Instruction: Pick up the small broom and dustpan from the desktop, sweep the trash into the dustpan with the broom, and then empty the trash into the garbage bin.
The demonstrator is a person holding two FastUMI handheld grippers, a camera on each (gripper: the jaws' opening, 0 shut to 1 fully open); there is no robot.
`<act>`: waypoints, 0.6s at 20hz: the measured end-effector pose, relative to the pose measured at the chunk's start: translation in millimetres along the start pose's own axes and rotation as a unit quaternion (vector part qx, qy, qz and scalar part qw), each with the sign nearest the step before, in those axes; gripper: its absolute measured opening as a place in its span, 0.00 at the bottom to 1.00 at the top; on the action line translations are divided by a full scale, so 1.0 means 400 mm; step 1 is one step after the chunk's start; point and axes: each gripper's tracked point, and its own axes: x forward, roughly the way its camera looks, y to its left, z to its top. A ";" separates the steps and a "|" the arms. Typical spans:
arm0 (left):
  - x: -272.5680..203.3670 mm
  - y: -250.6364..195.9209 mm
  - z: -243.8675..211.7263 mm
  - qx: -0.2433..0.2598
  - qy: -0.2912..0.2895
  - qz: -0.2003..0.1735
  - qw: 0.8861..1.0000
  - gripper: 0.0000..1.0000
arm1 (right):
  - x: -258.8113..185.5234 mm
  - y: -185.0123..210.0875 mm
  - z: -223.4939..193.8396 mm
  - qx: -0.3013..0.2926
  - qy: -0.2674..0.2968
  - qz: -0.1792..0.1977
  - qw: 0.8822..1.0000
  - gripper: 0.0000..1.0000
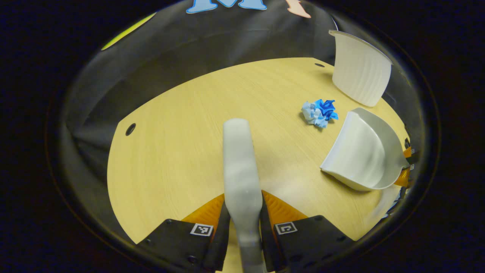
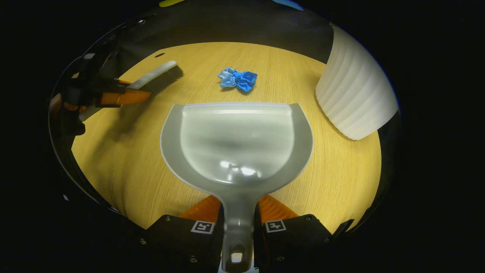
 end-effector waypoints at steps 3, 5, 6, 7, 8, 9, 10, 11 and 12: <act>0.050 -0.013 0.078 0.024 -0.009 -0.011 1.000 0.48 | 0.000 -0.028 0.008 -0.012 0.001 0.007 1.000 0.34; 0.079 -0.029 0.130 0.033 -0.015 -0.025 0.999 0.47 | 0.005 -0.041 0.011 -0.021 0.000 0.015 1.000 0.34; 0.093 -0.037 0.154 0.040 -0.019 -0.031 0.999 0.46 | 0.004 -0.045 0.008 -0.027 0.002 0.019 0.999 0.34; 0.118 -0.055 0.189 0.060 -0.023 -0.037 0.997 0.46 | 0.003 -0.056 0.012 -0.034 0.000 0.023 0.999 0.34; 0.128 -0.069 0.206 0.073 -0.027 -0.041 0.996 0.45 | 0.006 -0.062 0.015 -0.037 0.000 0.025 0.999 0.34; 0.137 -0.089 0.222 0.084 -0.030 -0.049 0.995 0.45 | 0.008 -0.066 0.017 -0.039 0.000 0.027 0.999 0.34; 0.140 -0.115 0.235 0.096 -0.033 -0.061 0.993 0.48 | 0.008 -0.072 0.019 -0.042 -0.001 0.029 0.999 0.34; 0.141 -0.138 0.243 0.105 -0.034 -0.072 0.991 0.48 | 0.012 -0.075 0.020 -0.044 -0.002 0.031 0.999 0.34; 0.142 -0.172 0.256 0.114 -0.037 -0.087 0.989 0.48 | 0.015 -0.079 0.020 -0.047 -0.001 0.035 0.998 0.34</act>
